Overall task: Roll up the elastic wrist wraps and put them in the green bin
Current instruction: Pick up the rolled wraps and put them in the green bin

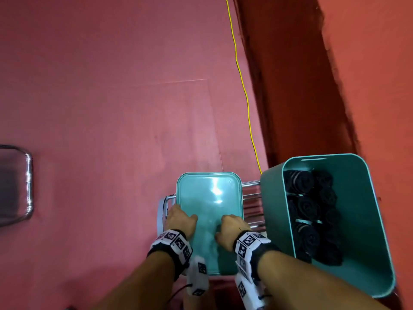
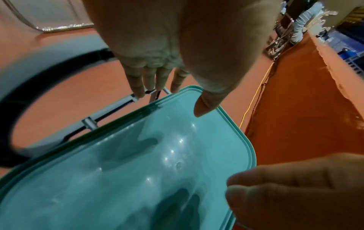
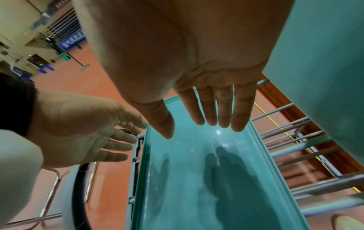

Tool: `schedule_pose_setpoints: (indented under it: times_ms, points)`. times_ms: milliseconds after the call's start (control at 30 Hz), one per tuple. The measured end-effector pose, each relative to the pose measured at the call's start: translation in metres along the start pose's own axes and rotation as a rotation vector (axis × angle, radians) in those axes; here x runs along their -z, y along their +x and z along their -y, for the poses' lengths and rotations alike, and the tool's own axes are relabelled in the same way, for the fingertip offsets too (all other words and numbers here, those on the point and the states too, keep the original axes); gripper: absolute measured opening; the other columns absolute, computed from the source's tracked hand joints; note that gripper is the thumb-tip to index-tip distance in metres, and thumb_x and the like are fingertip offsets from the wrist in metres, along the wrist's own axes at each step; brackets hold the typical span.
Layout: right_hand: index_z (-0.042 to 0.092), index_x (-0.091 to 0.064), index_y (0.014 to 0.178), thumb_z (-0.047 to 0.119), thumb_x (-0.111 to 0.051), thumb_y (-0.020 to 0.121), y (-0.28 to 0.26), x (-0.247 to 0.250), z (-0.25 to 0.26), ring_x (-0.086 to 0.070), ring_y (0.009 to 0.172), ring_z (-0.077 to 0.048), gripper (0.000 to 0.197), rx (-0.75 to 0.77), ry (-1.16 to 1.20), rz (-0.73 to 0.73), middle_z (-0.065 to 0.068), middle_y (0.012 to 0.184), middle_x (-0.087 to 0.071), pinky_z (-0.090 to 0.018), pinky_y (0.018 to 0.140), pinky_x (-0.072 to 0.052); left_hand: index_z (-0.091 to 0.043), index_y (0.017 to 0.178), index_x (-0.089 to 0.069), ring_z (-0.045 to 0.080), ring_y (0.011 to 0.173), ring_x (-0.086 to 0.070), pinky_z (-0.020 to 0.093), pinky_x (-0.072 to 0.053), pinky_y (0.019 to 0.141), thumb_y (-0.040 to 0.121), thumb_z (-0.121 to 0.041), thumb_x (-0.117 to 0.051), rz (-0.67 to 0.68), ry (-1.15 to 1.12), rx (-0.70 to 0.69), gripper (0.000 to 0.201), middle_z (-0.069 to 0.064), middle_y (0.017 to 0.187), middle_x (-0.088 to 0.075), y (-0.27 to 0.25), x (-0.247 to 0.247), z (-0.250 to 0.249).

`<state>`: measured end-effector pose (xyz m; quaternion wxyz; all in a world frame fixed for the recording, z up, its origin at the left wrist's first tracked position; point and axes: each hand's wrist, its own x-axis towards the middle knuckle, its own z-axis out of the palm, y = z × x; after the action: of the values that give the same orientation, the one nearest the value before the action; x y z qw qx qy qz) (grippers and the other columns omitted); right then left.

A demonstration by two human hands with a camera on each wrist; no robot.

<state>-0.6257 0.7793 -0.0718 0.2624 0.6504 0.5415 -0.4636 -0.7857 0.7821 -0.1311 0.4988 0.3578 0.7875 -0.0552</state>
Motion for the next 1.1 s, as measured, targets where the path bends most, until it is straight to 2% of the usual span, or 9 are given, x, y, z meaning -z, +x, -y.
schedule_pose_setpoints:
  times_ms: [167, 267, 433, 567, 633, 733, 867, 967, 1100]
  points:
    - [0.007, -0.064, 0.111, 0.024, -0.058, 0.091, 0.023, -0.008, -0.006, -0.064, 0.109, -0.031, 0.026, -0.058, 0.029, 0.011, -0.014, 0.122, -0.065, -0.028, 0.079, -0.048, -0.003, 0.144, -0.032, 0.04, 0.124, -0.055, 0.046, -0.048, 0.103, 0.087, -0.03, -0.064, 0.035, -0.074, 0.088, 0.07, 0.02, 0.139, -0.053, 0.016, -0.016, 0.006]
    - [0.011, -0.064, 0.108, 0.024, -0.059, 0.087, 0.036, -0.019, -0.008, -0.065, 0.104, -0.03, 0.025, -0.068, 0.053, 0.033, -0.011, 0.117, -0.068, -0.03, 0.083, -0.055, -0.006, 0.142, -0.026, 0.041, 0.114, -0.059, 0.047, -0.051, 0.099, 0.087, -0.021, -0.064, 0.017, -0.155, 0.124, 0.069, 0.02, 0.132, -0.055, 0.024, -0.025, 0.013]
    - [0.017, -0.053, 0.118, 0.043, -0.063, 0.086, 0.042, -0.03, -0.005, -0.06, 0.109, -0.032, 0.042, -0.098, 0.138, 0.026, -0.011, 0.121, -0.059, -0.032, 0.082, -0.048, -0.004, 0.131, -0.045, 0.037, 0.106, -0.062, 0.033, -0.046, 0.082, 0.092, -0.017, -0.059, 0.008, -0.156, 0.129, 0.043, 0.019, 0.122, -0.063, 0.023, -0.024, 0.007]
    - [0.018, -0.053, 0.122, 0.054, -0.066, 0.084, 0.024, -0.016, -0.002, -0.057, 0.108, -0.03, 0.055, -0.054, 0.193, -0.031, -0.01, 0.121, -0.052, -0.033, 0.086, -0.047, -0.013, 0.102, -0.065, 0.035, 0.099, -0.065, 0.038, -0.053, 0.09, 0.089, -0.021, -0.056, -0.04, -0.133, 0.026, 0.017, 0.013, 0.106, -0.071, 0.003, -0.006, -0.016]
    - [0.017, -0.054, 0.124, 0.057, -0.067, 0.083, 0.008, -0.002, 0.004, -0.057, 0.11, -0.029, 0.059, 0.006, 0.212, -0.09, -0.009, 0.12, -0.054, -0.032, 0.086, -0.045, -0.016, 0.085, -0.066, 0.033, 0.088, -0.066, 0.037, -0.055, 0.084, 0.087, -0.022, -0.059, -0.043, -0.143, -0.044, 0.01, 0.009, 0.091, -0.073, -0.014, 0.008, -0.035]
    - [0.014, -0.059, 0.112, 0.049, -0.069, 0.081, -0.018, 0.03, 0.012, -0.061, 0.106, -0.029, 0.047, 0.095, 0.305, -0.19, -0.009, 0.11, -0.064, -0.032, 0.083, -0.049, -0.015, 0.067, -0.056, 0.026, 0.07, -0.057, 0.032, -0.046, 0.067, 0.085, -0.02, -0.064, -0.043, -0.223, -0.186, 0.02, 0.0, 0.064, -0.06, -0.043, 0.027, -0.07]
    - [0.016, -0.064, 0.108, 0.03, -0.073, 0.082, -0.057, 0.078, 0.011, -0.065, 0.096, -0.025, 0.032, 0.172, 0.419, -0.344, -0.001, 0.098, -0.069, -0.026, 0.075, -0.045, -0.02, 0.061, -0.052, 0.022, 0.056, -0.046, 0.036, -0.045, 0.06, 0.069, -0.035, -0.075, 0.003, -0.314, -0.35, 0.029, -0.009, 0.047, -0.048, -0.068, 0.04, -0.11]
    - [0.017, -0.061, 0.104, 0.026, -0.075, 0.083, -0.079, 0.105, 0.004, -0.066, 0.096, -0.026, 0.027, 0.176, 0.447, -0.431, -0.004, 0.099, -0.071, -0.026, 0.075, -0.044, -0.022, 0.064, -0.055, 0.018, 0.055, -0.05, 0.033, -0.047, 0.061, 0.072, -0.033, -0.083, 0.045, -0.358, -0.457, 0.031, -0.012, 0.051, -0.052, -0.086, 0.046, -0.135]
    - [0.016, -0.062, 0.117, 0.017, -0.069, 0.084, -0.094, 0.129, -0.014, -0.065, 0.107, -0.033, 0.033, 0.15, 0.477, -0.53, -0.011, 0.11, -0.073, -0.032, 0.088, -0.049, -0.023, 0.083, -0.068, 0.023, 0.076, -0.066, 0.041, -0.059, 0.073, 0.074, -0.037, -0.081, 0.181, -0.465, -0.537, 0.02, -0.003, 0.077, -0.067, -0.108, 0.05, -0.158]
